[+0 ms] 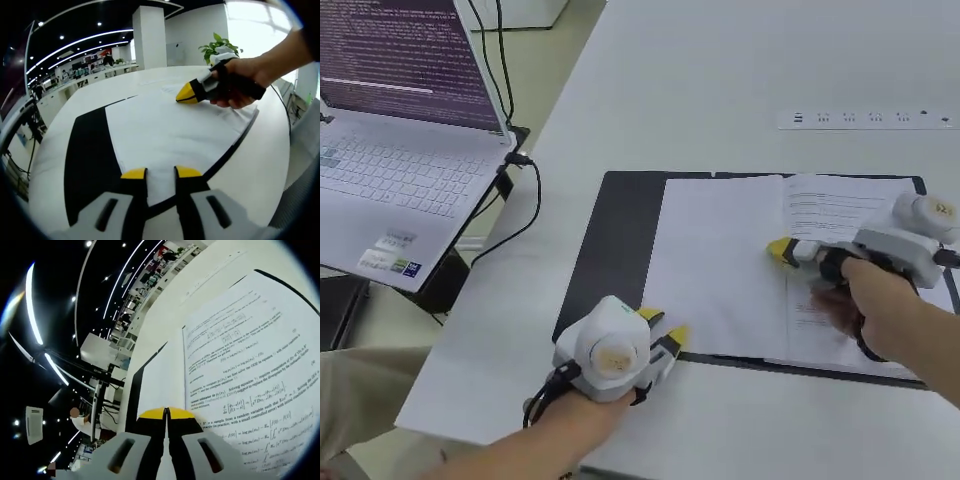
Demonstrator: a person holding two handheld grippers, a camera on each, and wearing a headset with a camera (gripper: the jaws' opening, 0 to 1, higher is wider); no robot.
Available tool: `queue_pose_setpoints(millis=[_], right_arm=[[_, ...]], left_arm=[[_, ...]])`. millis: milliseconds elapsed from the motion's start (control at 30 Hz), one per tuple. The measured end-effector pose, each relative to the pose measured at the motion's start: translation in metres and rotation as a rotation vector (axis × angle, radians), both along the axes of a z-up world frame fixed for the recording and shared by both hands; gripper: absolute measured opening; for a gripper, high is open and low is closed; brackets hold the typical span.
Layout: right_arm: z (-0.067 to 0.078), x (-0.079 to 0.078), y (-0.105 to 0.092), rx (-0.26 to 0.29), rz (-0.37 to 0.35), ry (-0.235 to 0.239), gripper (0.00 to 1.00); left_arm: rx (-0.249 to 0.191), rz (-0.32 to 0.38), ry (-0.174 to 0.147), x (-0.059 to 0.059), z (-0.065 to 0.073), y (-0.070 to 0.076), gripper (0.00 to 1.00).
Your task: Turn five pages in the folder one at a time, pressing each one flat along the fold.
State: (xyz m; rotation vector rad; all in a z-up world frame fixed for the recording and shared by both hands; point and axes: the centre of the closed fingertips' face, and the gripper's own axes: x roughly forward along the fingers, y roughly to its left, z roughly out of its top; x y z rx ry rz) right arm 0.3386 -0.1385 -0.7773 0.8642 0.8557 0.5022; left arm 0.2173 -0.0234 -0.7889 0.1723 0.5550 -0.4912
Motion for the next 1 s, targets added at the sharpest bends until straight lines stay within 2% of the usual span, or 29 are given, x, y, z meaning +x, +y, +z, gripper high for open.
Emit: queue_pose_setpoints(millis=[100, 200, 300, 500, 733, 1000], right_arm=[[0.002, 0.012, 0.002, 0.04, -0.03, 0.012, 0.0], [0.001, 0.023, 0.0, 0.047, -0.065, 0.024, 0.0], [-0.001, 0.033, -0.003, 0.091, -0.109, 0.04, 0.0], [-0.001, 0.051, -0.004, 0.118, -0.156, 0.028, 0.0], [-0.003, 0.076, -0.008, 0.154, -0.238, 0.039, 0.0], [-0.002, 0.109, -0.013, 0.151, -0.333, 0.015, 0.0]], left_arm=[[0.001, 0.0, -0.002, 0.001, -0.001, 0.001, 0.19], [0.007, -0.007, -0.003, 0.001, 0.0, 0.0, 0.19], [0.004, -0.005, -0.005, 0.001, -0.001, 0.0, 0.19], [0.006, -0.008, -0.008, 0.001, -0.001, 0.0, 0.19], [0.005, -0.007, -0.013, 0.0, 0.0, -0.001, 0.19], [0.004, -0.005, -0.016, 0.0, 0.0, 0.0, 0.19]])
